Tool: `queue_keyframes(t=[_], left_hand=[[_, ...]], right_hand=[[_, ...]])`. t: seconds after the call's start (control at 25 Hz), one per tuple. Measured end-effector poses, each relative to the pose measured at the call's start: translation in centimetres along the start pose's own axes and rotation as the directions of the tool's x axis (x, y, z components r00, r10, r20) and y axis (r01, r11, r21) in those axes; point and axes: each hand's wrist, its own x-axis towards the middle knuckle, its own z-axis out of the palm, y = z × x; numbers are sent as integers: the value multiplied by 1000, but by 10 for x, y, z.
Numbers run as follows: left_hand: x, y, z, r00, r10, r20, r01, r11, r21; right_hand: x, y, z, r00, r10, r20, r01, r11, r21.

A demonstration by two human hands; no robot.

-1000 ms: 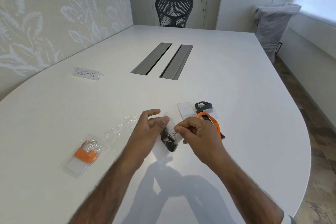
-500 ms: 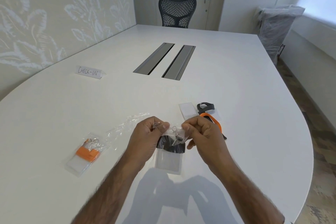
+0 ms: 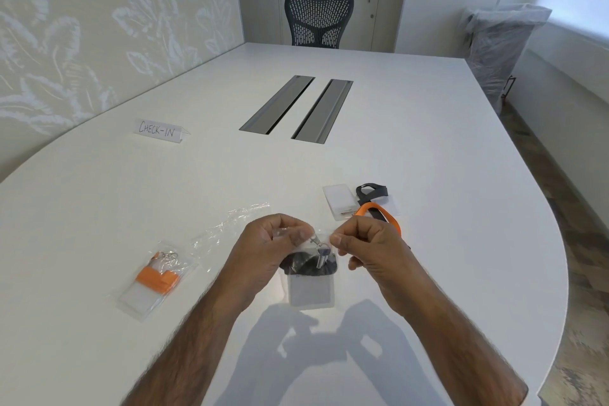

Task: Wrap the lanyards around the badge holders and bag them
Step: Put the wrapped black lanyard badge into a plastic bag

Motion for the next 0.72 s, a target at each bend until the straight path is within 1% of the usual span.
queue_keyframes(t=[0.08,0.2,0.28,0.36,0.44,0.52,0.64,0.72], left_hand=[[-1,3,1,998,-12,68,7,997,74],[0,2,-1,997,4,74,-17,984,180],[1,3,-3,994,-5,107,-23,965,262],[1,3,-5,990,-21,139,-25,945,325],[0,2,-4,991,-13,133,-33,941,337],[-1,1,-1,993,-3,119,-34,949,313],[-2,-1,6,995,22,94,-50,952,303],[-3,-3,11,998,20,61,-37,956,291]], right_hand=[[0,0,2,1000,2,-7,-2,1000,-8],[0,-1,5,999,3,-35,-3,1000,-5],[0,-1,5,1000,4,-8,-4,1000,-14],[0,0,3,999,17,50,-16,1000,-17],[0,-1,0,994,33,108,-32,999,-15],[-1,-2,0,990,37,135,-31,999,-44],[1,-4,0,995,37,96,-20,985,-172],[4,-8,-1,992,80,101,-54,969,-240]])
